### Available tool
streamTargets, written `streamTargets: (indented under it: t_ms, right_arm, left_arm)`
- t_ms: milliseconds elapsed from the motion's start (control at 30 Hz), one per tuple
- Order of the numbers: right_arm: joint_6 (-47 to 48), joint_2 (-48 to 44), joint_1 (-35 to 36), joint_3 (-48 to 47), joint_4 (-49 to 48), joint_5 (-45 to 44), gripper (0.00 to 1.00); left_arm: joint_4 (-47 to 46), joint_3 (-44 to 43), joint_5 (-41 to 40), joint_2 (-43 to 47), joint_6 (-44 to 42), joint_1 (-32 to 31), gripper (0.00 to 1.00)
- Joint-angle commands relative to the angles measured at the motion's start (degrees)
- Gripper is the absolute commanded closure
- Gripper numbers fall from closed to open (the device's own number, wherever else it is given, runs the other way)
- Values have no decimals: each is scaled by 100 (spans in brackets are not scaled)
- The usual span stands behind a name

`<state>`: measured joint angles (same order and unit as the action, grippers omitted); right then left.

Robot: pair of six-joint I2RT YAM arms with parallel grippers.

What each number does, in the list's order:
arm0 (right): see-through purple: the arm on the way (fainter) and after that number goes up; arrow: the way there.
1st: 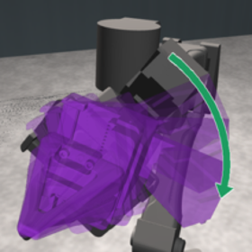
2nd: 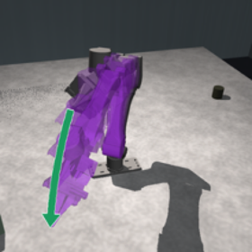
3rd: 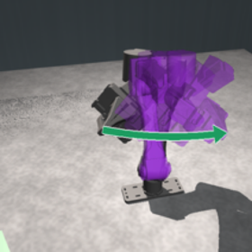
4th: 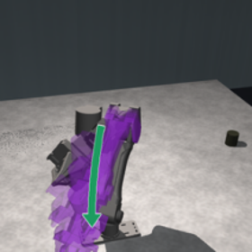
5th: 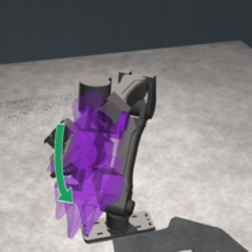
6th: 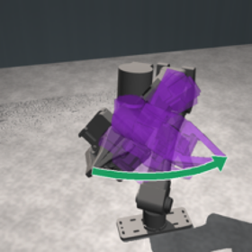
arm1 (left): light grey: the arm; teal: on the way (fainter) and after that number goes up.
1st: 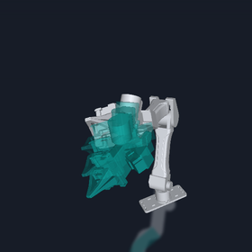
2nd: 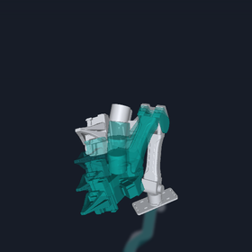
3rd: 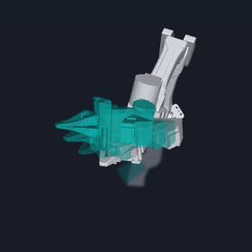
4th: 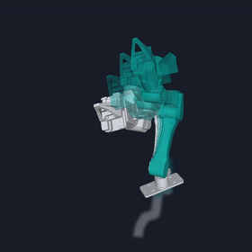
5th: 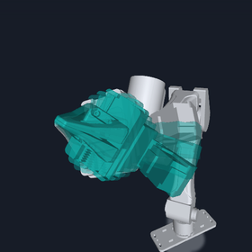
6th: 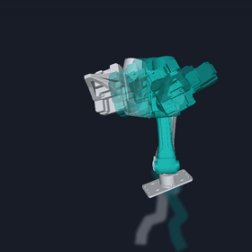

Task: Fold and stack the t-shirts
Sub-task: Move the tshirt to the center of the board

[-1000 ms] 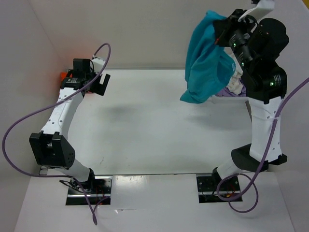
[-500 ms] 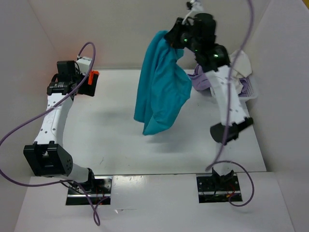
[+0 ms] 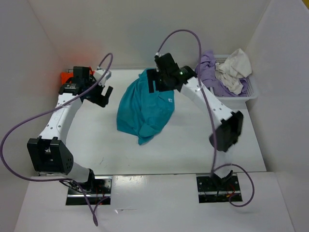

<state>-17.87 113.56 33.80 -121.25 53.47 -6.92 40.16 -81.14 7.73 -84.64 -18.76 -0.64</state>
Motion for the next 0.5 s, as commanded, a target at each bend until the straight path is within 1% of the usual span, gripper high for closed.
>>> streamTargets:
  t_ms: [0, 33, 67, 100, 167, 200, 300, 467]
  right_arm:
    - [-418, -1501, 258, 2244, -1214, 48, 18]
    - [-776, -1669, 258, 2699, -1417, 363, 20]
    - [-919, -1905, 258, 3112, -1610, 549, 22]
    - [-1059, -1977, 319, 3812, -1969, 699, 27]
    - [-1464, -2039, 538, 4518, -2261, 1007, 29]
    - [-1561, -1987, 653, 4636, -2471, 1008, 29]
    - [-1694, -1601, 1128, 4707, -2526, 947, 29]
    - [-1633, -1012, 1611, 4286, -2473, 745, 29]
  left_arm:
    - [316, 448, 475, 97, -460, -453, 0]
    - [317, 590, 301, 97, -522, -733, 0]
    - [317, 730, 204, 97, -523, -875, 0]
    - [317, 1001, 99, 97, -584, -1006, 0]
    - [185, 1231, -139, 97, -585, -1271, 0]
    - [185, 1311, -192, 97, -585, -1332, 0]
    - [54, 1417, -193, 44, -453, -1333, 0]
    - [-52, 1549, -306, 149, -382, -1333, 0]
